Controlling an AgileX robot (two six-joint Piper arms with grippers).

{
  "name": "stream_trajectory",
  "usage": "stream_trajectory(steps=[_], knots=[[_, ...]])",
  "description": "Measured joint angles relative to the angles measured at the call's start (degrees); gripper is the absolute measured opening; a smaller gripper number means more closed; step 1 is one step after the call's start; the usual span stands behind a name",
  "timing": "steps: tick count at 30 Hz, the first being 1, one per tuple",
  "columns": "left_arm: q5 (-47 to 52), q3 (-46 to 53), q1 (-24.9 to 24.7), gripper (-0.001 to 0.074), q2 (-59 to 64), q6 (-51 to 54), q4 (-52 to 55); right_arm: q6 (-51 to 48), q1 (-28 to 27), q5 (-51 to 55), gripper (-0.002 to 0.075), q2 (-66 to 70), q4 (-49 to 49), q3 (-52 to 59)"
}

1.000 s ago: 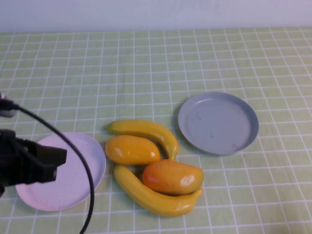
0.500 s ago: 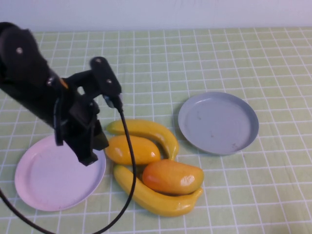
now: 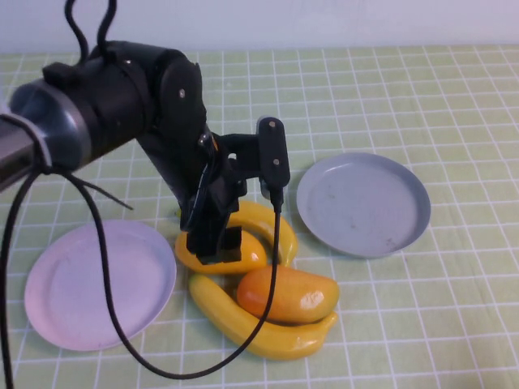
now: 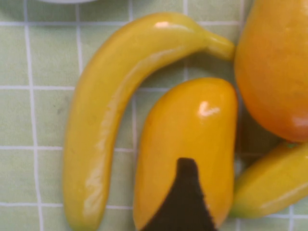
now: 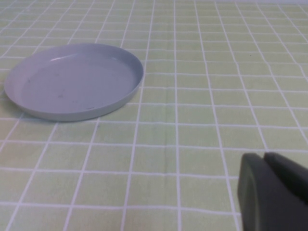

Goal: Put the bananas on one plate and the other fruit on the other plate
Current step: Put one type of fruit in the left plate

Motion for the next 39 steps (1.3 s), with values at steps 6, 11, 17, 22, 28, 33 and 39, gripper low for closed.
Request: stream_trajectory(steps=[6, 11, 17, 22, 28, 33, 39], knots=[[-5.0, 0.0, 0.0, 0.0667, 3.6, 1.3, 1.8, 0.0, 0.0, 0.0, -0.0015, 0.0, 0.0, 0.0], [-6.8, 0.0, 0.0, 0.0668, 5.5, 5.1, 2.0, 0.0, 0.0, 0.0, -0.0015, 0.0, 0.0, 0.0], [-7.5, 0.0, 0.0, 0.0668, 7.3, 6.7, 2.6, 0.0, 0.0, 0.0, -0.0015, 0.0, 0.0, 0.0], [-7.5, -0.1, 0.0, 0.0668, 8.6, 6.8, 3.0, 0.0, 0.0, 0.0, -0.0015, 0.0, 0.0, 0.0], [-7.7, -0.1, 0.0, 0.0664, 10.5, 6.8, 3.2, 0.0, 0.0, 0.0, -0.0016, 0.0, 0.0, 0.0], [-8.2, -0.2, 0.0, 0.0629, 11.8, 6.8, 4.0, 0.0, 0.0, 0.0, -0.0015, 0.0, 0.0, 0.0], [-9.4, -0.2, 0.0, 0.0560, 12.6, 6.8, 4.5, 0.0, 0.0, 0.0, -0.0015, 0.0, 0.0, 0.0]])
